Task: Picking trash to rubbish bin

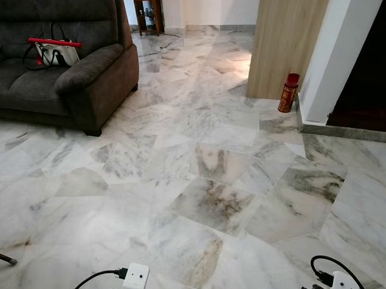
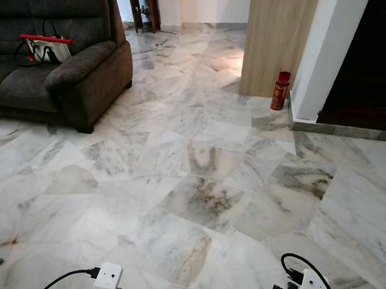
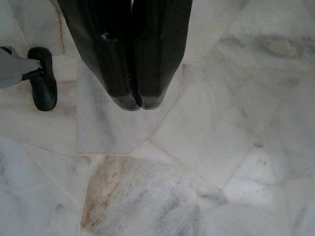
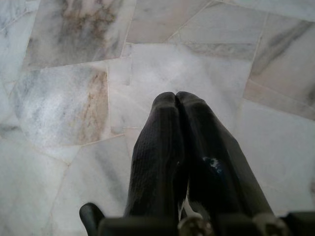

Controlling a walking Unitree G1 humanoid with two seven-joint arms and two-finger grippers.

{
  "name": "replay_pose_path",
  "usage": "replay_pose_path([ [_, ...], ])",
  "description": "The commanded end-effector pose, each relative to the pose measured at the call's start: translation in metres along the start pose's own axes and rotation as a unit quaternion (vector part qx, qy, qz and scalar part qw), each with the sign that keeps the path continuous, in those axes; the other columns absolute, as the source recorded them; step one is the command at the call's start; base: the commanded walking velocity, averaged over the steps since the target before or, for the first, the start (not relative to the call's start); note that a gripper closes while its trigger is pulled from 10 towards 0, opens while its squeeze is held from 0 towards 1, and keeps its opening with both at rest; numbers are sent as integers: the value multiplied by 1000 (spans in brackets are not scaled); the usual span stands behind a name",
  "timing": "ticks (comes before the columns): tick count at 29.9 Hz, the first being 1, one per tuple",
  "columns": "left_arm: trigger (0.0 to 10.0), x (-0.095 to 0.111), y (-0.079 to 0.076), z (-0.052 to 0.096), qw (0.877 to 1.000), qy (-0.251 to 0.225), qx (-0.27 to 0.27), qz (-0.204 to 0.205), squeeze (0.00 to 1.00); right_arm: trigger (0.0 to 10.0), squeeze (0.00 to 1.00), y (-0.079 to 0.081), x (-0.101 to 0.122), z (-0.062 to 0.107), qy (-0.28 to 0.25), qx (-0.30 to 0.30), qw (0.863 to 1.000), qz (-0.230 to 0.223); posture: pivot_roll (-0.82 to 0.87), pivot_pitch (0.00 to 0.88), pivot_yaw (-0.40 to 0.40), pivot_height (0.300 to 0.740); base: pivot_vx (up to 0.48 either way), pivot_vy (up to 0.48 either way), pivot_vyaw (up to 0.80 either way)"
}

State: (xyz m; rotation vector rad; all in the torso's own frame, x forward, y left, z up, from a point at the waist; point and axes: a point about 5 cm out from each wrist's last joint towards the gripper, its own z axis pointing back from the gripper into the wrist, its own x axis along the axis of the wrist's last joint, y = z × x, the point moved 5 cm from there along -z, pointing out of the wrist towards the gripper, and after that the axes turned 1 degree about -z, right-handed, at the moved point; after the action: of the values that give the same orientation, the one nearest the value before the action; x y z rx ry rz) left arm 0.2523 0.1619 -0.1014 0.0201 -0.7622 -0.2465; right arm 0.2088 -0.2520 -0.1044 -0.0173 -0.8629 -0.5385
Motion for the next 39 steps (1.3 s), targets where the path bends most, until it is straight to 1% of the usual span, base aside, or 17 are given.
replay_pose_path([
  [1,10000,-6,1,1,1000,11,-1,-8,0,10000,0,-4,-2,2,-1,-7,1000,-7,3,66,7,740,0,0,0],
  [9,10000,-6,1,1,1000,11,-1,-8,0,10000,0,-4,-2,2,-1,-7,1000,-7,3,66,7,740,0,0,0],
  [10,10000,-6,1,1,1000,11,-1,-8,0,10000,0,-3,-2,1,1,-3,1000,-8,0,0,0,740,0,0,0],
  [11,10000,-6,1,1,1000,11,-1,-8,0,10000,0,-3,-2,1,1,-3,1000,-8,0,0,0,740,0,0,0],
  [12,10000,4,4,0,1000,-8,0,2,0,10000,0,-2,4,1,-18,-1,1000,-13,26,76,16,740,0,0,0],
  [39,10000,4,7,0,1000,-11,2,1,0,10000,0,-4,4,2,-19,-2,1000,-11,23,83,12,740,0,0,0],
])
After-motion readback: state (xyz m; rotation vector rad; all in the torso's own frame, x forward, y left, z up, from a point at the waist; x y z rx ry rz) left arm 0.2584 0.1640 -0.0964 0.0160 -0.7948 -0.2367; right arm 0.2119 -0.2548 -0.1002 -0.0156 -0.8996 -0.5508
